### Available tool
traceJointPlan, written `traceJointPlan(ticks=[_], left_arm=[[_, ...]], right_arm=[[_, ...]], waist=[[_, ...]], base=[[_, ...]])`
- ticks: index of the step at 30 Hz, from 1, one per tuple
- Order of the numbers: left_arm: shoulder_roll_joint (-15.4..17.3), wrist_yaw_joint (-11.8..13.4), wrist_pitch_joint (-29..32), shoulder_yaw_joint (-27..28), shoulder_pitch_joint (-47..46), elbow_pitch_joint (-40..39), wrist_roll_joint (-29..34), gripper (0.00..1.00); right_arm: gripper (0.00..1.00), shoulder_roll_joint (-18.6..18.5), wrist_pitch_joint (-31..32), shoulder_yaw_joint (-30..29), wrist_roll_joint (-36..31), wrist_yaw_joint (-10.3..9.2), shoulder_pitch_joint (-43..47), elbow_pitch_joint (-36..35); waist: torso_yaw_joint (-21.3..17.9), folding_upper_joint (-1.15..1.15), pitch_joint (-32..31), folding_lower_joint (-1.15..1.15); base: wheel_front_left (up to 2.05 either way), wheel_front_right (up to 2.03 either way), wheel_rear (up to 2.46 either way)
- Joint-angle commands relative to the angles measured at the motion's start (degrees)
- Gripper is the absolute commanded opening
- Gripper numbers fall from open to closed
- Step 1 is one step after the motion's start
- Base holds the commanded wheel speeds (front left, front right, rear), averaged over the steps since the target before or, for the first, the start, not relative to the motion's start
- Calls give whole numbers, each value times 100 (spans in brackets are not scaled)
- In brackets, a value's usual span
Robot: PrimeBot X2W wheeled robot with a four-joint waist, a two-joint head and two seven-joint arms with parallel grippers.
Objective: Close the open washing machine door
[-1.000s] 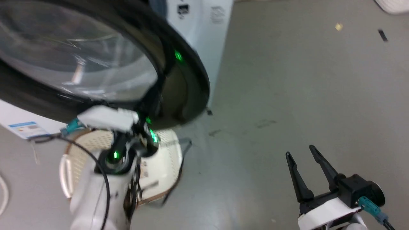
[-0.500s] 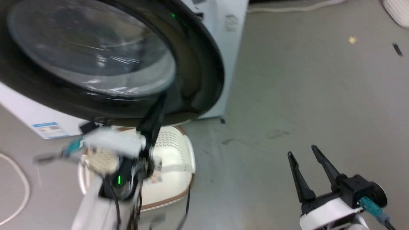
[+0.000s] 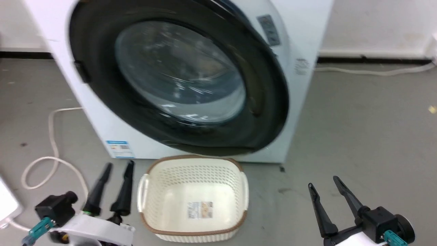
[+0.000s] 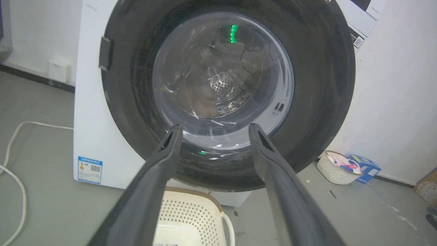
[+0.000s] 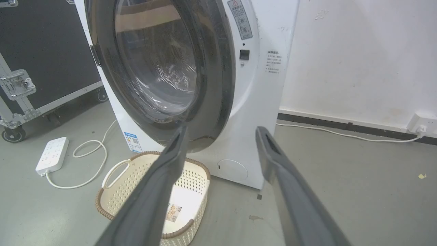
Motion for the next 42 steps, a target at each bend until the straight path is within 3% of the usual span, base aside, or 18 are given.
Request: traceJointPlan(ticks=[1,2,3,7,12,13,14,15,16,21,28,37,42], left_arm=[[-100,47,-28,160,60,-102,335,100],[-301,152,-29,477,246,-286,1174,100],[-301,152,-29,477,246,-286,1174,100],[-657,296,-31,841,594,-580,2478,100],[-905,487,-32,974,865,-692,3529,100],[-952,507,-32,978,893,-692,3641,100],[-996,520,-32,981,904,-694,3732,100],[-1026,524,-32,982,909,-697,3815,100],[-1051,517,-32,978,899,-699,3887,100],[-1203,401,-32,988,707,-656,3998,100],[-1358,203,-32,975,247,-536,4057,100],[-1552,114,-32,908,-70,-564,4085,100],[-1607,86,-32,894,-215,-574,4065,100]], right_arm=[[100,-30,-24,11,33,5,79,-40],[100,-37,-24,48,49,5,118,-61],[100,-37,-24,48,49,5,118,-61],[100,-73,-24,177,86,5,178,-91],[100,-175,-24,324,101,5,206,-93],[94,-200,-21,367,117,5,198,-79],[44,-232,-12,402,130,5,179,-74],[9,-271,2,446,139,5,142,-82],[0,-311,16,494,151,5,82,-98],[0,-634,223,744,297,5,-496,-232],[0,-1475,821,1071,703,5,-1896,-81],[0,-2322,1362,756,1475,5,-3389,849],[0,-2565,1471,537,1629,5,-4009,1443]], waist=[[254,0,-203,1],[350,0,-241,1],[350,0,-241,1],[537,0,-269,1],[831,0,-243,1],[889,0,-227,1],[965,0,-197,1],[1030,0,-147,1],[1087,0,-93,1],[1381,0,344,1],[1784,0,972,1],[2167,0,1516,1],[2275,0,1712,1]], base=[[0,0,0],[0,0,0],[0,0,0],[0,0,0],[0,0,0],[0,0,0],[0,0,0],[0,0,0],[0,0,0],[0,0,0],[0,0,0],[0,0,0],[0,0,0]])
